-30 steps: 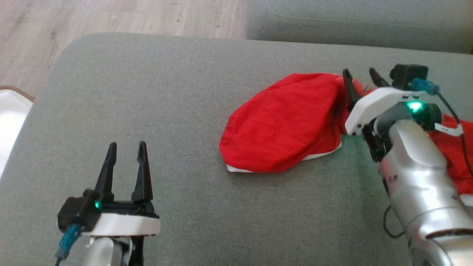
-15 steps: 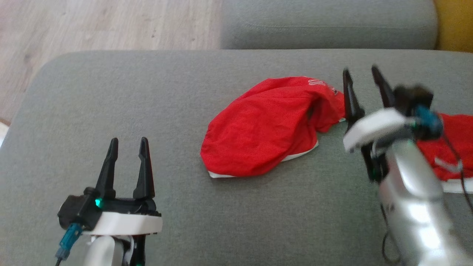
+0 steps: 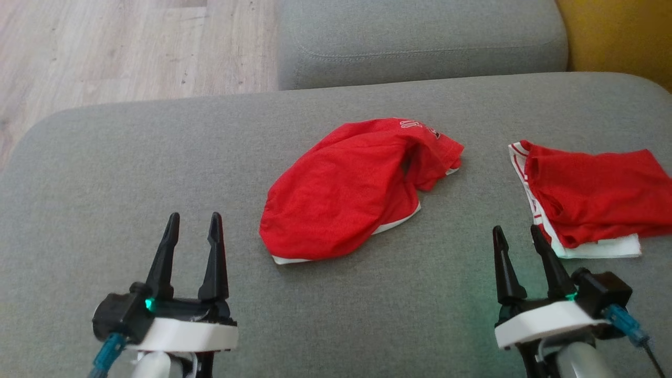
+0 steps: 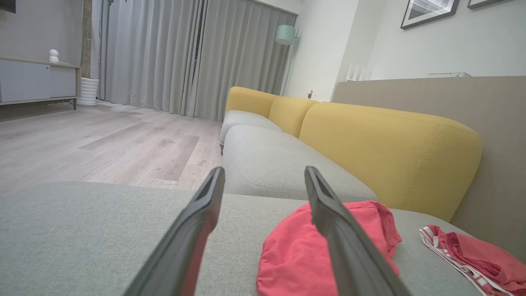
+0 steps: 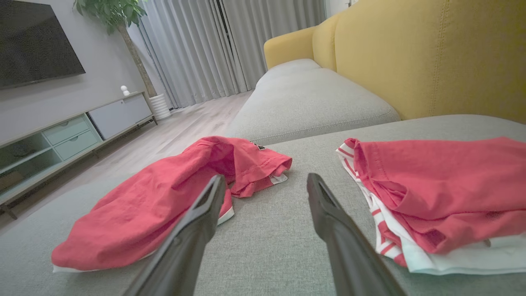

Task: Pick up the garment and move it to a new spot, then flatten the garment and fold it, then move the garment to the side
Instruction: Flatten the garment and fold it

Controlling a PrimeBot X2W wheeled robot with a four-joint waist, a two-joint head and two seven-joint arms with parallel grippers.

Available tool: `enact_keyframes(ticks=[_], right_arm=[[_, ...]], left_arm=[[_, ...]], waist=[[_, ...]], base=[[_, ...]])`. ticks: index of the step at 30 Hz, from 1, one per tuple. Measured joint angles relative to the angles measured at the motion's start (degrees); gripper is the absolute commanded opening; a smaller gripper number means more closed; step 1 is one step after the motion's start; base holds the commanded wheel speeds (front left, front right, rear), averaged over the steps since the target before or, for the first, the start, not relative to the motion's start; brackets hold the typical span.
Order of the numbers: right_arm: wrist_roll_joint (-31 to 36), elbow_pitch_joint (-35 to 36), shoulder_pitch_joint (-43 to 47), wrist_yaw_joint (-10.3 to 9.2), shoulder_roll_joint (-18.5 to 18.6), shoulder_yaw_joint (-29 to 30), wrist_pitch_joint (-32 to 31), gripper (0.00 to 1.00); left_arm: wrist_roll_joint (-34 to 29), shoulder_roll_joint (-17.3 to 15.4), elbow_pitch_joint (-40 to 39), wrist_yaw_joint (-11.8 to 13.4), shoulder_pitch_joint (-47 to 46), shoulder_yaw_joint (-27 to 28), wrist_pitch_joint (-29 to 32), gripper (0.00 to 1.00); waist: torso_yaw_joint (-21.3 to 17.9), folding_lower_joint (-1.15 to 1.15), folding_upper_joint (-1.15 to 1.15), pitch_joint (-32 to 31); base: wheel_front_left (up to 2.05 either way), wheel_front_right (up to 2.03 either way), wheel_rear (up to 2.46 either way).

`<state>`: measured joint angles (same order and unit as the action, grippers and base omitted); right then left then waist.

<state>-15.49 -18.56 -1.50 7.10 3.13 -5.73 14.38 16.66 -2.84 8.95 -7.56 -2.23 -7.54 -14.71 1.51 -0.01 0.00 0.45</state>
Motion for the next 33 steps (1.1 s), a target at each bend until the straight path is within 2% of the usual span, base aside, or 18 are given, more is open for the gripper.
enact_keyframes(ticks=[11, 16, 21, 26, 33], right_arm=[[0.18, 1.54, -0.4, 0.0, -0.25, 0.13, 0.0, 1.0], [0.94, -0.1, -2.81, 0.0, -0.25, -1.05, -0.12, 1.0], [0.59, -5.41, -7.4, 0.0, -0.26, -1.19, -3.0, 1.0], [1.55, -16.13, -14.36, 0.0, -0.24, -1.42, -8.09, 1.0], [0.03, -27.28, -22.25, 0.0, -0.15, -1.79, -9.25, 1.0]], left_arm=[[-0.01, 0.0, -0.03, 0.0, 0.0, -0.64, 0.0, 1.0], [-0.08, -0.04, -0.12, 0.0, -0.17, -1.16, 0.0, 1.0], [-0.08, -0.04, -0.11, 0.0, -1.28, -1.71, 0.01, 1.0], [0.12, -0.05, 0.11, 0.0, -3.36, -2.98, 0.0, 1.0], [0.49, -0.07, 0.69, 0.0, -5.04, -3.79, 0.0, 1.0]], waist=[[-0.12, 0.01, 0.0, 0.66], [0.82, 0.01, 0.0, 2.12], [2.3, 0.01, 0.0, 4.25], [4.77, 0.01, 0.0, 6.61], [7.85, 0.02, 0.0, 8.56]], base=[[0.0, 0.0, 0.0], [0.0, 0.0, 0.0], [0.0, 0.0, 0.0], [0.0, 0.0, 0.0], [0.0, 0.0, 0.0]])
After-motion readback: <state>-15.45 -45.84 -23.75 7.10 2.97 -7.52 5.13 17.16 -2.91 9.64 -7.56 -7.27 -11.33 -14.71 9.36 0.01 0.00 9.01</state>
